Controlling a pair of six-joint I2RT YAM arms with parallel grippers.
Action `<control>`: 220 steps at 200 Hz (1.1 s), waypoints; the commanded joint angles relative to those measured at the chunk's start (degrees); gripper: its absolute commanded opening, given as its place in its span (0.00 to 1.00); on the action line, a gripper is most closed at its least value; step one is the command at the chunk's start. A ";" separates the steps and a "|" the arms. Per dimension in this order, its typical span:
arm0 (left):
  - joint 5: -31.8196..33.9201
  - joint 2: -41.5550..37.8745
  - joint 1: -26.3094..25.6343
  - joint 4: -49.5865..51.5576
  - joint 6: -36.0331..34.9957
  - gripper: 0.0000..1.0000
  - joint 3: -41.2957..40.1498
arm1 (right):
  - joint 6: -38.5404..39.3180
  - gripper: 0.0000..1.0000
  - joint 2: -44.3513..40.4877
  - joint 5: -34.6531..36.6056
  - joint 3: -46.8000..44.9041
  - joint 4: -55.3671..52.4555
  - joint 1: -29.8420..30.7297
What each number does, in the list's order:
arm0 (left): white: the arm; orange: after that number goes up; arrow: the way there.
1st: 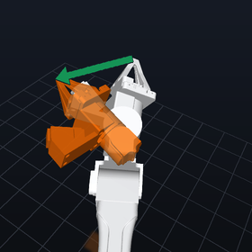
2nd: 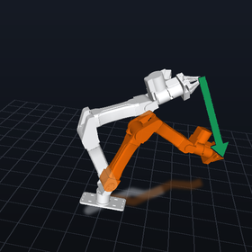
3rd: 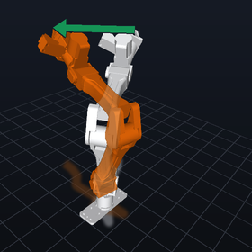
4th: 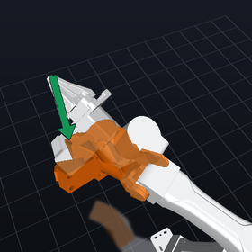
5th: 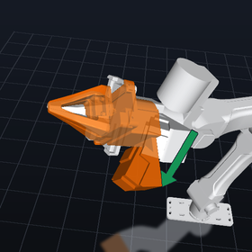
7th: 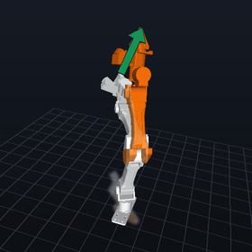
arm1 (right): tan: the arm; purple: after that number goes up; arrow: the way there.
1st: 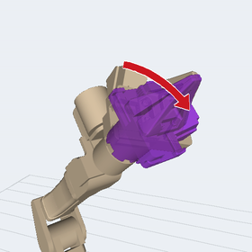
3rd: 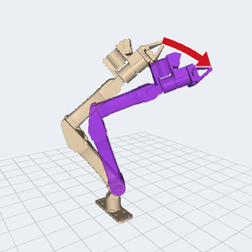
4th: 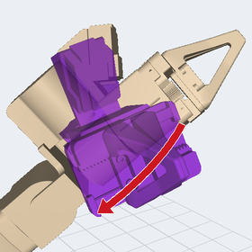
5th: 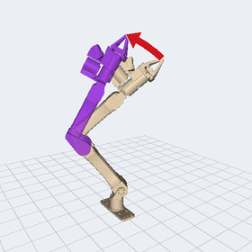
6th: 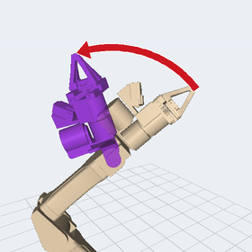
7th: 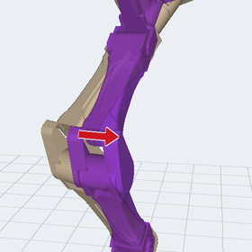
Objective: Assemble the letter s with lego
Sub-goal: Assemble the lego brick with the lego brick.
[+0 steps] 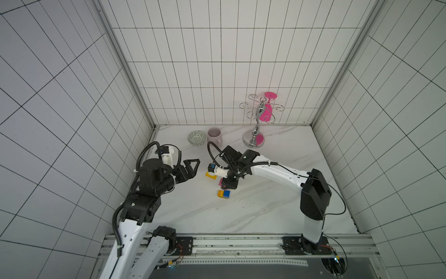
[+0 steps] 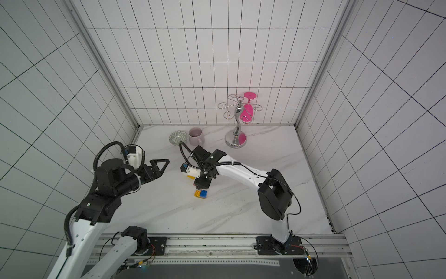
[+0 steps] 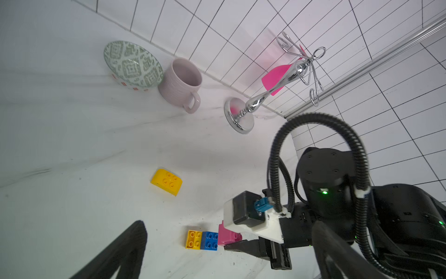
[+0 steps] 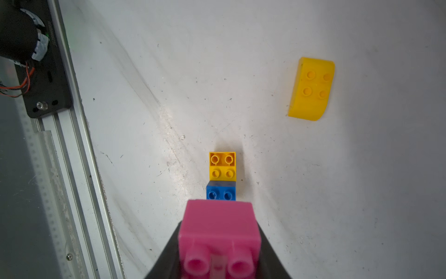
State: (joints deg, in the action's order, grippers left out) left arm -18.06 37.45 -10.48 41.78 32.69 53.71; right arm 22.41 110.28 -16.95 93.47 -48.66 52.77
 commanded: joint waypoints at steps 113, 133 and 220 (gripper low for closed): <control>13.63 -8.64 -3.58 6.21 -22.29 0.99 -3.31 | 3.87 0.09 7.57 3.94 6.10 -6.07 2.06; 14.76 -10.38 -3.84 6.43 -22.89 0.99 -4.60 | 3.69 0.09 8.18 3.85 6.37 -6.44 2.50; 15.31 -11.52 -4.50 6.54 -23.46 0.99 -5.81 | 2.72 0.08 9.24 4.81 6.68 -6.27 3.16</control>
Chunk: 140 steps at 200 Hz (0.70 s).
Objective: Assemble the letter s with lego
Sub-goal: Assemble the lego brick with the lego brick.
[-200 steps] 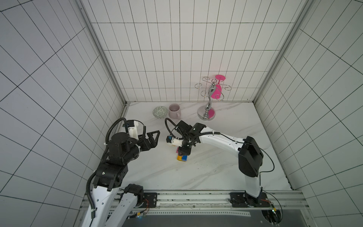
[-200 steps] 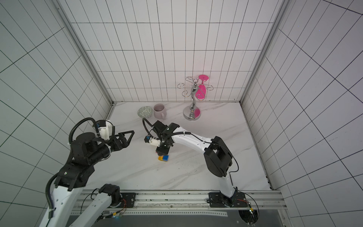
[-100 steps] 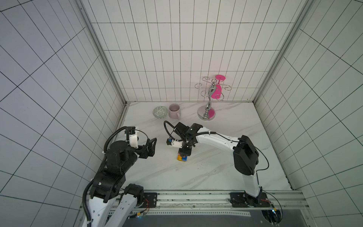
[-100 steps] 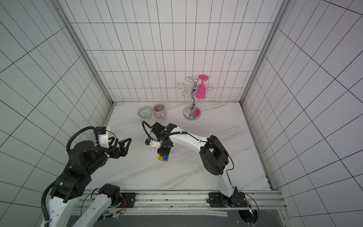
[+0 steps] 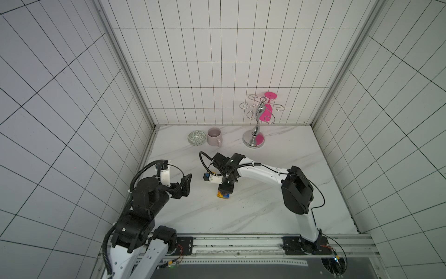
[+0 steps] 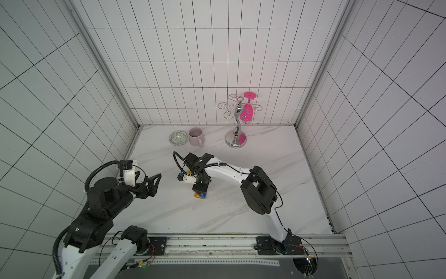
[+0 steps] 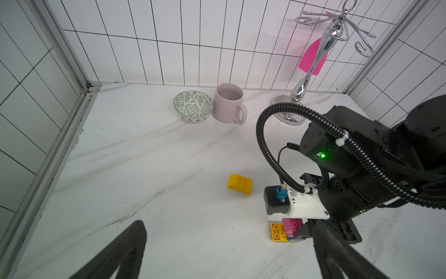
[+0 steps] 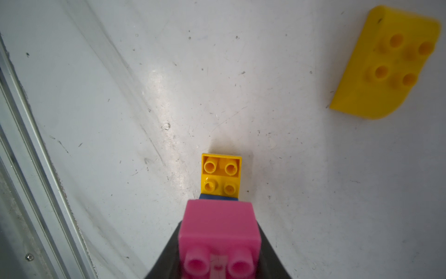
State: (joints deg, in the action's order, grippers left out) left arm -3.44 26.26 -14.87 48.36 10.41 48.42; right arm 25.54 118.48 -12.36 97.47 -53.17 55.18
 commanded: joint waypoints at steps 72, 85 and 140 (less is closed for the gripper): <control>0.55 -0.51 -0.28 -0.11 -1.24 0.99 -0.61 | -0.47 0.08 1.41 1.52 2.81 -1.65 1.60; 0.66 -0.49 -0.30 -0.11 -1.24 0.99 -0.61 | -0.48 0.07 1.41 1.48 2.68 -1.59 1.63; 1.25 -1.34 -0.31 -0.11 -1.06 0.99 -0.77 | 0.78 0.07 1.40 2.79 1.19 -0.71 2.66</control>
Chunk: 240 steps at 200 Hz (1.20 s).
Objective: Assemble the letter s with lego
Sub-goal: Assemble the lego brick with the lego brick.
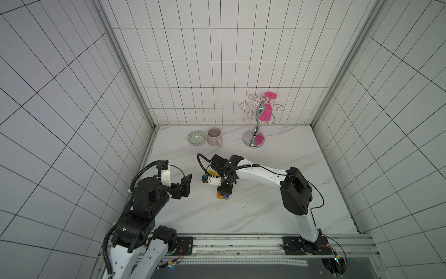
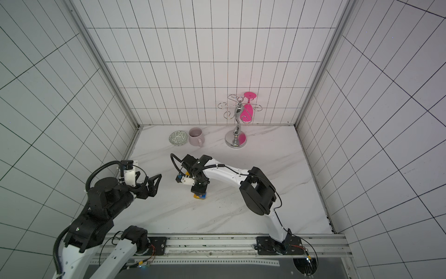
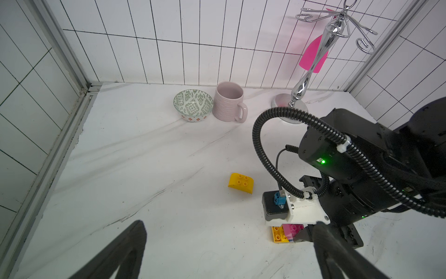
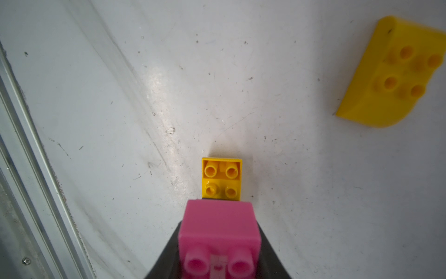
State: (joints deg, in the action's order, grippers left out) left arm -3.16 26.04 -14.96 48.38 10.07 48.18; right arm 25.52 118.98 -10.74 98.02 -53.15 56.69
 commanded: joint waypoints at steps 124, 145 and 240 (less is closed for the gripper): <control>1.49 -1.26 -0.16 -0.13 -0.47 0.99 -0.50 | 2.23 0.06 -0.33 5.04 -4.00 4.40 2.89; 1.54 -1.41 -0.07 -0.14 -0.40 0.99 -0.54 | 3.44 0.06 -0.63 6.58 -4.79 4.95 3.23; 2.06 -1.69 0.02 -0.21 -0.31 0.99 -0.63 | 4.79 0.12 -1.46 7.68 -6.03 5.57 3.98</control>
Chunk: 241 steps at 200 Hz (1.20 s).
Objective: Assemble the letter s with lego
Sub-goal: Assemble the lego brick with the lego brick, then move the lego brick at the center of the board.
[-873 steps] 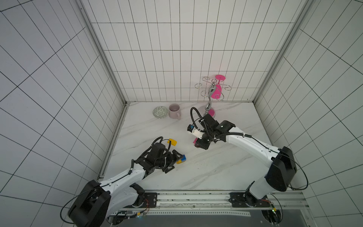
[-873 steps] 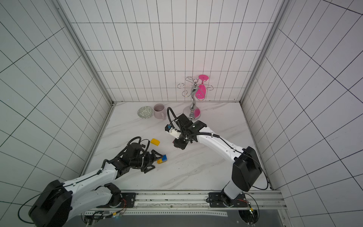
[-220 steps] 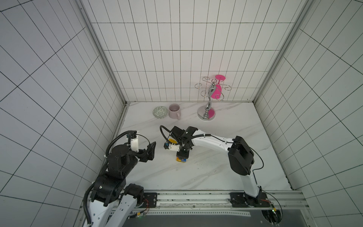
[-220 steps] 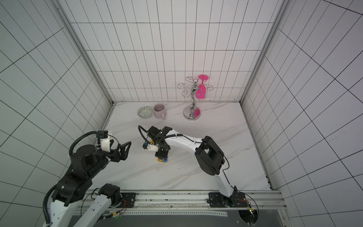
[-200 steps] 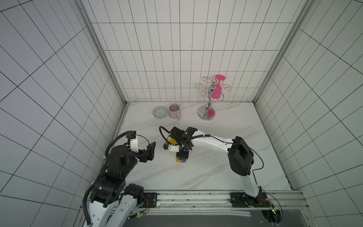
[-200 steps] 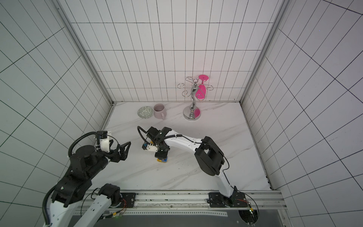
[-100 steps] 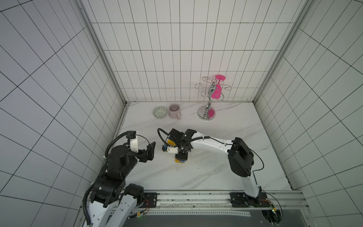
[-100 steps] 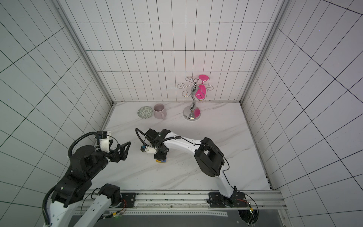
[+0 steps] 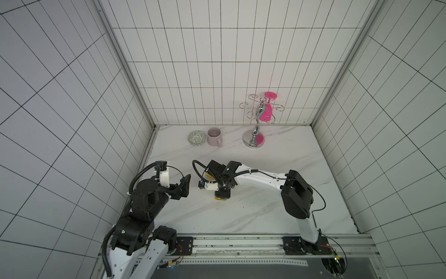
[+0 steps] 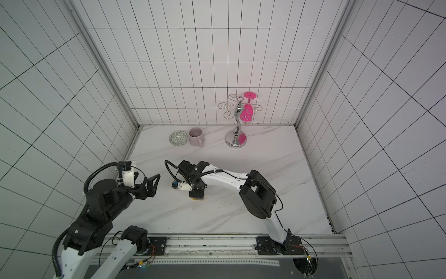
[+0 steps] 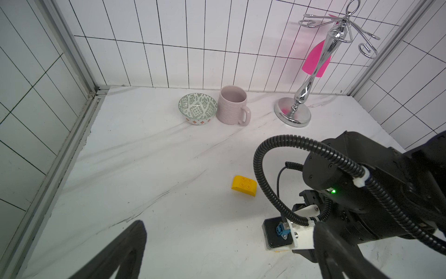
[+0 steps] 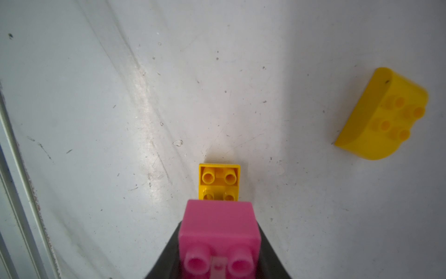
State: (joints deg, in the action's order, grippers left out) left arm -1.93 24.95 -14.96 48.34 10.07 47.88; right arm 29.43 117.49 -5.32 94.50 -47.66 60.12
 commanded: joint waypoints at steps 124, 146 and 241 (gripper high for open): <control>0.97 -0.60 0.72 -0.26 -0.32 0.99 -0.33 | -2.23 0.82 -8.14 -0.53 -5.37 4.86 -0.88; -0.05 -0.41 0.72 -0.54 -0.38 0.99 -0.41 | -5.83 0.82 -11.62 -4.79 -5.73 5.03 -3.45; -3.66 8.95 0.68 -2.32 5.64 0.99 5.47 | -18.95 0.78 0.13 -18.67 14.36 -0.06 -15.24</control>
State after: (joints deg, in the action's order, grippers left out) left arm -4.58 33.52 -14.48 46.98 13.82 50.68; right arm 10.39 109.84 -21.67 101.01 -40.97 42.98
